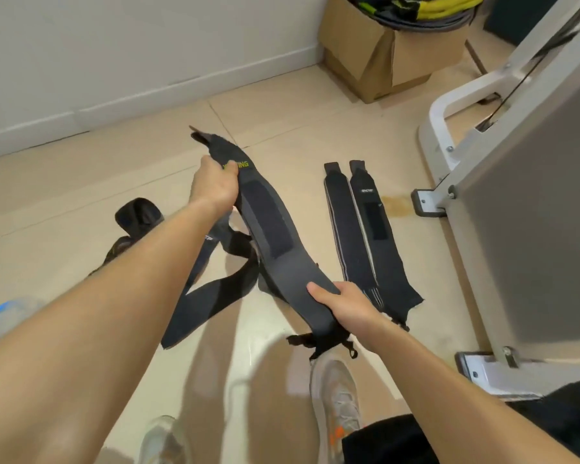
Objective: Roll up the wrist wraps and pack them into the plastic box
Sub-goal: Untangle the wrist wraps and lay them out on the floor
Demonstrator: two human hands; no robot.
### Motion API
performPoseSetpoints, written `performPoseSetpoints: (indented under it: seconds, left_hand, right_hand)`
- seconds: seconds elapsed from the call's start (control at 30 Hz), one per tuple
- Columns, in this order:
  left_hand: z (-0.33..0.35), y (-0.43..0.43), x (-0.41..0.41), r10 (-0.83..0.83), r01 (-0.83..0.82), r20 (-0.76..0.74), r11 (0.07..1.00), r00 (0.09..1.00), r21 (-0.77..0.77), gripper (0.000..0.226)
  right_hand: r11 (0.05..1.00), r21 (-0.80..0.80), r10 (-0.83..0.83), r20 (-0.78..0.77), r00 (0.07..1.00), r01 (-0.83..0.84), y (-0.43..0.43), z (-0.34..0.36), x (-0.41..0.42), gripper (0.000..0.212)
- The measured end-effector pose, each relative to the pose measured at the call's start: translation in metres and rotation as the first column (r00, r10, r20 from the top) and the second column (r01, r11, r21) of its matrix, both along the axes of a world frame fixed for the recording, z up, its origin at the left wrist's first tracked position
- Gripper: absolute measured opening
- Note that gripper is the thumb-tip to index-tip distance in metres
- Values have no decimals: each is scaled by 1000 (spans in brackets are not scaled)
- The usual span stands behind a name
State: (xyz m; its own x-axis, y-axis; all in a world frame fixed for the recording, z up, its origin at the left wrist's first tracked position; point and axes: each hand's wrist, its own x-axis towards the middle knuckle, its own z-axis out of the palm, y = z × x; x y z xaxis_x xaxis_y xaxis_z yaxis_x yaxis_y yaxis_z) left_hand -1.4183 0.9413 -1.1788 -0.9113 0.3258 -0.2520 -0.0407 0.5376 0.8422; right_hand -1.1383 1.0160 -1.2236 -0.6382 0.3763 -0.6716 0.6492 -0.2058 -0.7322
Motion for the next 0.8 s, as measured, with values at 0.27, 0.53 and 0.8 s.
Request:
performPoseSetpoints:
  seconds: [0.27, 0.53, 0.8]
  left_hand:
    - [-92, 90, -24, -90, 58, 283, 991, 955, 120, 23]
    - [-168, 192, -89, -162, 108, 205, 962, 965, 251, 21]
    - [-250, 220, -104, -213, 173, 352, 975, 912, 141, 61]
  right_hand:
    - [993, 29, -119, 300, 947, 116, 52, -61, -30, 29]
    - [933, 191, -348, 272, 897, 304, 99, -125, -103, 21]
    - [905, 178, -423, 259, 868, 387, 130, -186, -122, 14]
